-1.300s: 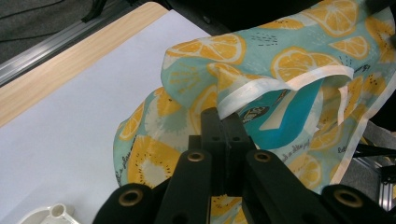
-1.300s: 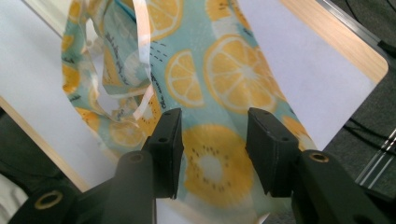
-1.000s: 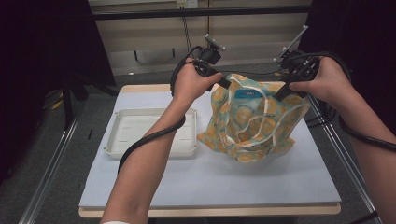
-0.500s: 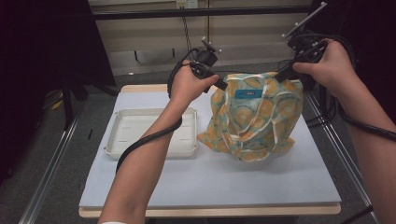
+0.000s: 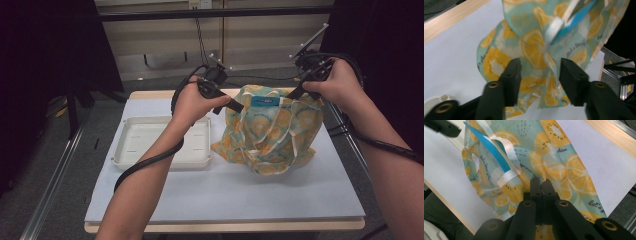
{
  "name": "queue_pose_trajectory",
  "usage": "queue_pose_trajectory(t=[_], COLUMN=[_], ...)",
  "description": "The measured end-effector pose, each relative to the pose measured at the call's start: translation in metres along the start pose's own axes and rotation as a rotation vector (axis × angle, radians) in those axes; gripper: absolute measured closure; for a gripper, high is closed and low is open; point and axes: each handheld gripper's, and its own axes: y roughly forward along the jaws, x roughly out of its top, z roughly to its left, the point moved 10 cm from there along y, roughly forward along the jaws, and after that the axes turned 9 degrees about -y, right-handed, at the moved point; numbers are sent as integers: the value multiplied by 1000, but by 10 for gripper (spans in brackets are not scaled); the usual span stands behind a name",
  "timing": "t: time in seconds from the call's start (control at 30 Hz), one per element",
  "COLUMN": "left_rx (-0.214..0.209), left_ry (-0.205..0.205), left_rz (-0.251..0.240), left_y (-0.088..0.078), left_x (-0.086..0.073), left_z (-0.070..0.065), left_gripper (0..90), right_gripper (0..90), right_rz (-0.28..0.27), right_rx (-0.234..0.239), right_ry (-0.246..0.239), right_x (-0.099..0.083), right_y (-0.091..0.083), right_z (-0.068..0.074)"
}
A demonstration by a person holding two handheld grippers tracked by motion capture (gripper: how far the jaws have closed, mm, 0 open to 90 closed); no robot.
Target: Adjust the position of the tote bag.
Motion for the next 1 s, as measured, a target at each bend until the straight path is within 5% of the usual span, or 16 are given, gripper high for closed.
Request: queue_pose_trajectory(t=[0.17, 0.4, 0.5, 1.0], left_rx=[-10, -7, -8, -21], left_ry=[14, -4, 19, -34], left_rz=[22, 33, 47, 92], left_y=[2, 7, 8, 36], left_x=[-17, -28, -33, -63], left_z=[-5, -4, -2, 1], left_gripper=[419, 415, 415, 420], right_gripper=[900, 900, 900, 892], right_rz=[14, 19, 15, 17], right_rx=[0, -1, 0, 2], right_ry=[0, 2, 1, 1], right_x=[-3, -3, -4, -6], right_y=[2, 3, 3, 5], right_z=[1, 2, 1, 0])
